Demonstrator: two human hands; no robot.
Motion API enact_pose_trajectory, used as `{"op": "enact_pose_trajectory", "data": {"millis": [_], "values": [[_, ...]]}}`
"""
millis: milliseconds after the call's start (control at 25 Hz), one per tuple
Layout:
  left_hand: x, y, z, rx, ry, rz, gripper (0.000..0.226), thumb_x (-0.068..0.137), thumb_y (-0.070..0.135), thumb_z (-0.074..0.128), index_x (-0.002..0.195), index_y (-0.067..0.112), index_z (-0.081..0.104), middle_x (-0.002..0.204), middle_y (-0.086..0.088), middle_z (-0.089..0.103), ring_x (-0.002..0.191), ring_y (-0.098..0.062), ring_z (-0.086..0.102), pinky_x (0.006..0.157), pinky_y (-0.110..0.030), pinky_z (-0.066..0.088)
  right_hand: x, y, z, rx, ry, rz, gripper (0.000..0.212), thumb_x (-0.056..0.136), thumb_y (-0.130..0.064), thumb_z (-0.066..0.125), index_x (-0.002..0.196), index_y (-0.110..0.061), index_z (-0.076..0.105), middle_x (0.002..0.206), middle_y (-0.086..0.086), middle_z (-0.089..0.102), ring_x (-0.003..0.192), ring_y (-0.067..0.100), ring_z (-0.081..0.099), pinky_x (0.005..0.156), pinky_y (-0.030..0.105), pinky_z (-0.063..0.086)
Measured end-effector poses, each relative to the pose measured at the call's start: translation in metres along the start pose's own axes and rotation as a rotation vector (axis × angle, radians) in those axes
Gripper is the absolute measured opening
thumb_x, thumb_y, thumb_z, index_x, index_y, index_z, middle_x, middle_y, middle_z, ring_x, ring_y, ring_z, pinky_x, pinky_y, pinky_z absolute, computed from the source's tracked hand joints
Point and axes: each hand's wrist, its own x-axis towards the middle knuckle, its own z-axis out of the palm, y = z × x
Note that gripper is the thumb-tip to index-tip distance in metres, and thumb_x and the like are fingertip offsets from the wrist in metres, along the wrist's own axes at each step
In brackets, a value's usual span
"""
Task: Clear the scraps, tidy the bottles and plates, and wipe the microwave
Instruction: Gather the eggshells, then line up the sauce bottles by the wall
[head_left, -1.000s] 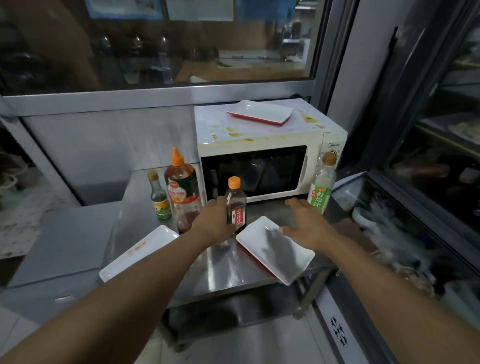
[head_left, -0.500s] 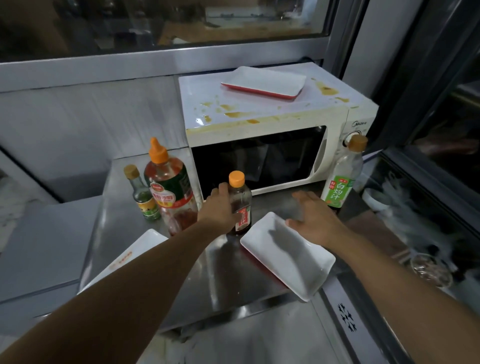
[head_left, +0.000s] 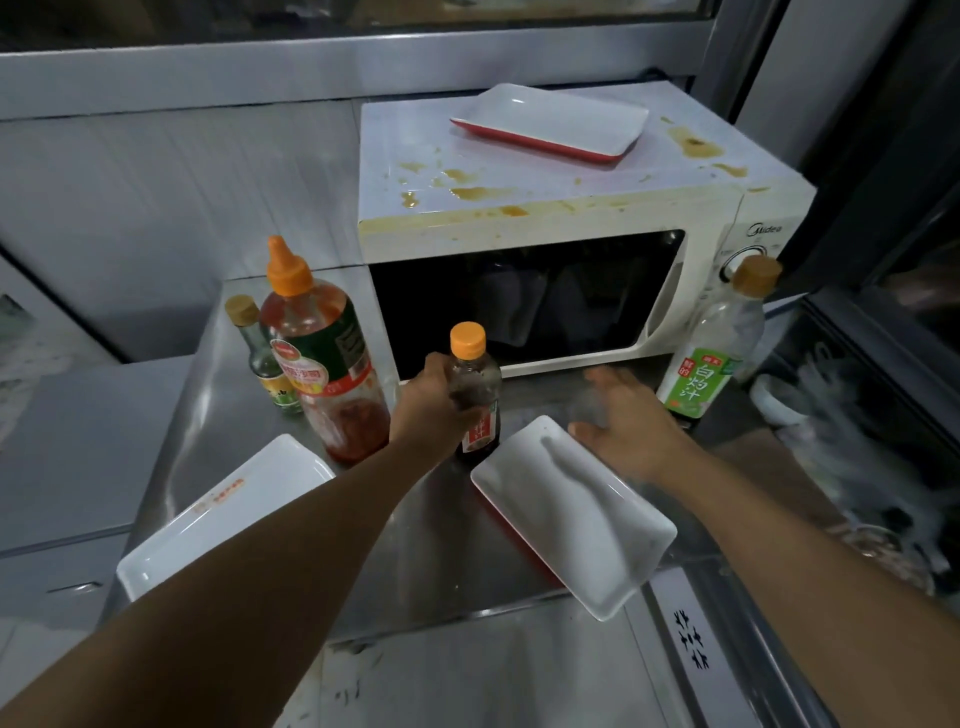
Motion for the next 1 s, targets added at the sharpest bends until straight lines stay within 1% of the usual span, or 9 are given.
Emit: {"op": "enact_pose_trajectory", "data": {"millis": [120,160,240,320,440,520,680,880,1000], "values": [[0.004,0.0,-0.001,0.043,0.001,-0.002,0.055,0.075,0.025,0.075,0.117,0.016,0.041,0.109,-0.006,0.061,0.098,-0.025,0.06,0.083,-0.045,0.054,0.001,0.005,0.0,0.01,-0.006,0.007,0.065,0.083,-0.033,0.065,0.138,-0.009,0.038,0.138,0.013,0.044,0.126,0.03,0.043,0.102,0.037,0.038],[0.005,0.0,-0.001,0.057,0.004,-0.001,0.057,0.074,0.026,0.076,0.118,0.016,0.041,0.109,-0.005,0.061,0.096,-0.024,0.06,0.081,-0.044,0.055,0.001,0.006,-0.002,0.016,-0.002,0.01,0.066,0.083,-0.032,0.065,0.139,-0.009,0.036,0.138,0.013,0.044,0.126,0.03,0.043,0.102,0.037,0.039],[0.005,0.004,-0.001,0.082,0.014,0.011,0.058,0.073,0.027,0.077,0.118,0.017,0.041,0.103,-0.001,0.06,0.089,-0.019,0.058,0.074,-0.037,0.054,-0.002,0.01,-0.007,0.032,0.023,0.016,0.067,0.083,-0.03,0.067,0.138,-0.009,0.036,0.136,0.014,0.044,0.124,0.03,0.045,0.1,0.038,0.041],[0.005,0.012,-0.001,0.092,0.022,0.021,0.058,0.073,0.028,0.077,0.118,0.018,0.042,0.098,0.004,0.056,0.088,-0.018,0.058,0.071,-0.033,0.052,-0.006,0.016,-0.014,0.045,0.056,0.028,0.066,0.082,-0.029,0.068,0.137,-0.01,0.037,0.133,0.014,0.045,0.121,0.03,0.047,0.097,0.038,0.043],[0.007,0.029,-0.003,0.119,0.035,0.018,0.058,0.072,0.03,0.076,0.118,0.021,0.042,0.102,0.001,0.061,0.095,-0.022,0.062,0.078,-0.041,0.056,-0.014,0.029,-0.027,0.088,0.131,0.106,0.063,0.082,-0.03,0.068,0.135,-0.009,0.041,0.13,0.013,0.049,0.118,0.029,0.049,0.094,0.036,0.045],[0.009,0.046,-0.002,0.116,0.047,0.039,0.057,0.071,0.031,0.077,0.116,0.022,0.042,0.107,-0.001,0.063,0.097,-0.024,0.063,0.08,-0.044,0.056,-0.021,0.041,-0.036,0.115,0.205,0.179,0.059,0.082,-0.029,0.069,0.131,-0.008,0.045,0.128,0.013,0.052,0.116,0.031,0.051,0.092,0.037,0.045],[0.013,0.08,0.005,0.125,0.054,0.108,0.058,0.07,0.035,0.077,0.114,0.023,0.042,0.106,0.0,0.064,0.095,-0.024,0.063,0.079,-0.042,0.055,-0.025,0.066,-0.055,0.137,0.324,0.263,0.053,0.079,-0.027,0.071,0.122,-0.007,0.047,0.119,0.015,0.052,0.109,0.033,0.053,0.087,0.036,0.045],[0.019,0.119,0.029,0.113,0.031,0.18,0.059,0.069,0.039,0.077,0.115,0.025,0.043,0.103,0.003,0.064,0.09,-0.021,0.063,0.078,-0.042,0.055,-0.013,0.094,-0.067,0.203,0.485,0.341,0.059,0.076,-0.021,0.074,0.124,-0.006,0.044,0.126,0.013,0.045,0.117,0.028,0.044,0.091,0.035,0.041],[0.026,0.135,0.04,0.114,0.032,0.205,0.061,0.068,0.04,0.078,0.116,0.025,0.043,0.101,0.003,0.064,0.088,-0.02,0.063,0.077,-0.041,0.055,0.001,0.107,-0.066,0.293,0.502,0.37,0.073,0.073,-0.02,0.078,0.131,-0.005,0.038,0.132,0.014,0.04,0.125,0.028,0.038,0.1,0.033,0.036]]}}
